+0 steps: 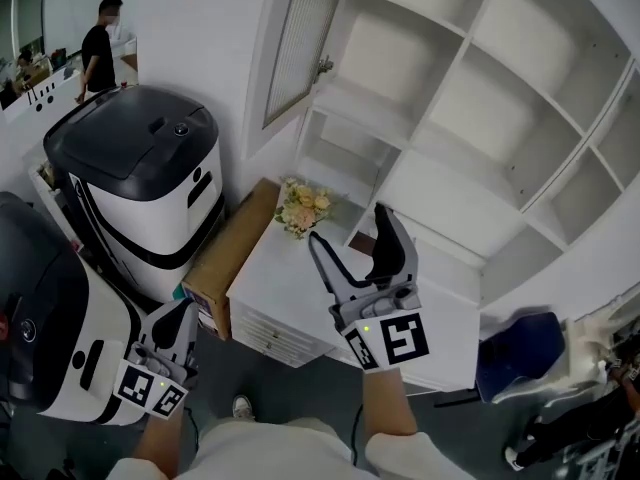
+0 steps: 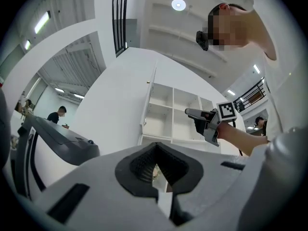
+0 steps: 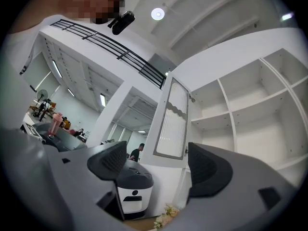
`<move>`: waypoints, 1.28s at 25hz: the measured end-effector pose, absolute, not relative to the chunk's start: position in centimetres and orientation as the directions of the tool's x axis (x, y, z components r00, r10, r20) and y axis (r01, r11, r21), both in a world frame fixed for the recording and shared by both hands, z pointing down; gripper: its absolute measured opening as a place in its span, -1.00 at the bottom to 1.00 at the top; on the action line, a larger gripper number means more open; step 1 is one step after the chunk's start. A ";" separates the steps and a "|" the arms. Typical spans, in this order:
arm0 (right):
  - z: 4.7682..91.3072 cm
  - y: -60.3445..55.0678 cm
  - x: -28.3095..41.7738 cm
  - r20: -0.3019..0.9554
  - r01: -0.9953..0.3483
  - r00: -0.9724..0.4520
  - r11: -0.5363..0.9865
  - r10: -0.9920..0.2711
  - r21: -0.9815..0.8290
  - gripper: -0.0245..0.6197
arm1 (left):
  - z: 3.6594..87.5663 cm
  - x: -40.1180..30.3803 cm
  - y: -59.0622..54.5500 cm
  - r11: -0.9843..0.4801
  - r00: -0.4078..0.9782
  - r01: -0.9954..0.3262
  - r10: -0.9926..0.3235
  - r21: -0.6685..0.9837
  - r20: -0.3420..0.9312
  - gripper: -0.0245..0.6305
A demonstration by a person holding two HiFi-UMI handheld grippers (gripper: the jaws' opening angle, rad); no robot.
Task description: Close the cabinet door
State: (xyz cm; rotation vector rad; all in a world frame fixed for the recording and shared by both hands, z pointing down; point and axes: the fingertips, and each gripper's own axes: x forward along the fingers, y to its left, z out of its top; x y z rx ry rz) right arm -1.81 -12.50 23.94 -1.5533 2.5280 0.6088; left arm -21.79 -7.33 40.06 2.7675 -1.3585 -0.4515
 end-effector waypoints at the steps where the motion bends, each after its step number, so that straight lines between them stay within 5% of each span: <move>1: 23.6 -13.4 -2.1 -0.303 -0.876 -0.469 0.393 -0.830 0.278 0.21 | 40.2 -21.7 -8.1 -0.623 0.581 -0.767 -0.776 0.155 -0.245 -0.91; 32: 17.0 -32.2 -14.1 -0.367 -0.859 -0.507 0.422 -0.780 0.289 0.24 | 39.7 -25.8 -9.6 -0.346 0.310 -0.927 -0.923 0.142 -0.226 -0.91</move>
